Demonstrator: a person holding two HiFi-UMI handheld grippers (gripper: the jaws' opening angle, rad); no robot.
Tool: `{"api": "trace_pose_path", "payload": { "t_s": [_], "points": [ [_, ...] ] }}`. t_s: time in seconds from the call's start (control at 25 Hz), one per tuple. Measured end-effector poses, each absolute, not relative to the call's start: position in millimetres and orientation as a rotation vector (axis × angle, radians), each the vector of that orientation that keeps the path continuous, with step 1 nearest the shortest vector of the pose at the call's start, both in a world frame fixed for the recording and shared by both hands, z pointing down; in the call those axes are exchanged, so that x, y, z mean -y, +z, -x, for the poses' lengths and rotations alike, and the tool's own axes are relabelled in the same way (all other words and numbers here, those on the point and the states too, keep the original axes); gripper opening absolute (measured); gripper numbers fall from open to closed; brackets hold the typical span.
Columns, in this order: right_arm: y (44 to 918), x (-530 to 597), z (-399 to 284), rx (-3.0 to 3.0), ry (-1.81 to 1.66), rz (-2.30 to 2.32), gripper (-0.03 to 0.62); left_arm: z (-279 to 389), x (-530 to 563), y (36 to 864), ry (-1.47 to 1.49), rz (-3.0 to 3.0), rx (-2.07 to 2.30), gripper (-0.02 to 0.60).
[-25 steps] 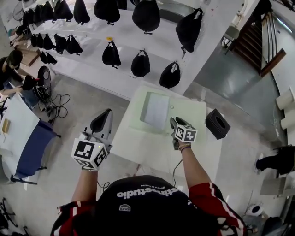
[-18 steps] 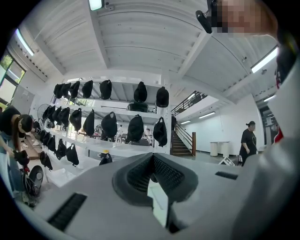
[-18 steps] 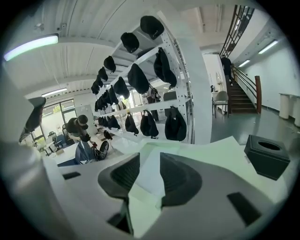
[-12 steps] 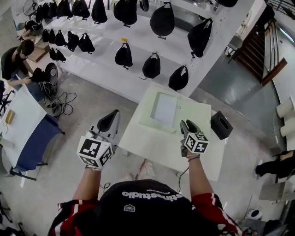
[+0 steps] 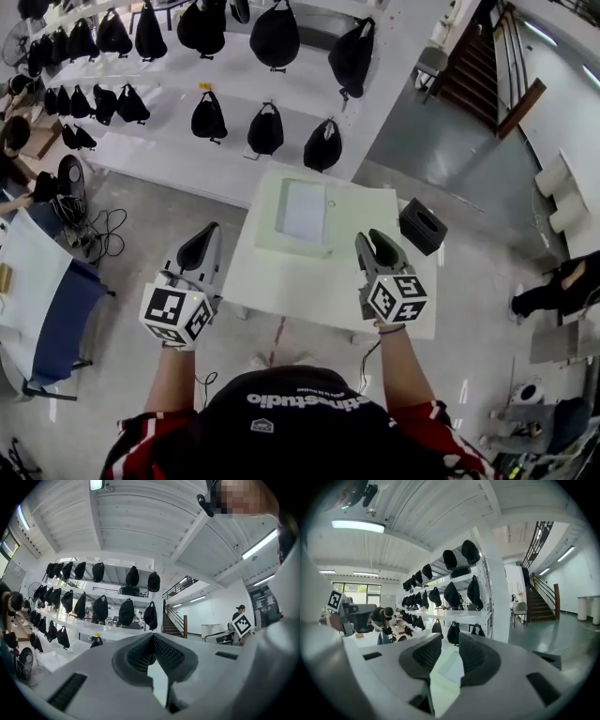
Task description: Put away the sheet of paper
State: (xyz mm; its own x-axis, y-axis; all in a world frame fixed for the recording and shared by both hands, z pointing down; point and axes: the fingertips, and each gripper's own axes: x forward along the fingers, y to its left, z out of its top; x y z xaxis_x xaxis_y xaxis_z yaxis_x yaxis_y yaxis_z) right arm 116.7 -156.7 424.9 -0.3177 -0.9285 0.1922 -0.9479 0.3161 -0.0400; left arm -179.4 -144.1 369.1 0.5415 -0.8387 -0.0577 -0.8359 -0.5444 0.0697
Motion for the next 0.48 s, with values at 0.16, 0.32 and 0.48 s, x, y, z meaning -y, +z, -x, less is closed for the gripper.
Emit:
{"api": "trace_pose_path", "payload": {
  "t_s": [0.16, 0.32, 0.48],
  "points": [
    [396.6, 139.6, -128.2, 2.457, 0.139, -1.785, 0.103, 158.2, 144.7, 363.5, -0.138, -2.748, 1.467, 0.005],
    [379.5, 125.7, -145.3, 2.484, 0.117, -1.821, 0.091, 132.0, 142.0, 355.6, -0.149, -2.765, 1.454, 0.005],
    [366.7, 113.9, -166.4, 2.497, 0.105, -1.833, 0.081, 101.7, 135.7, 345.1, -0.155, -2.790, 1.431, 0.005]
  ]
}}
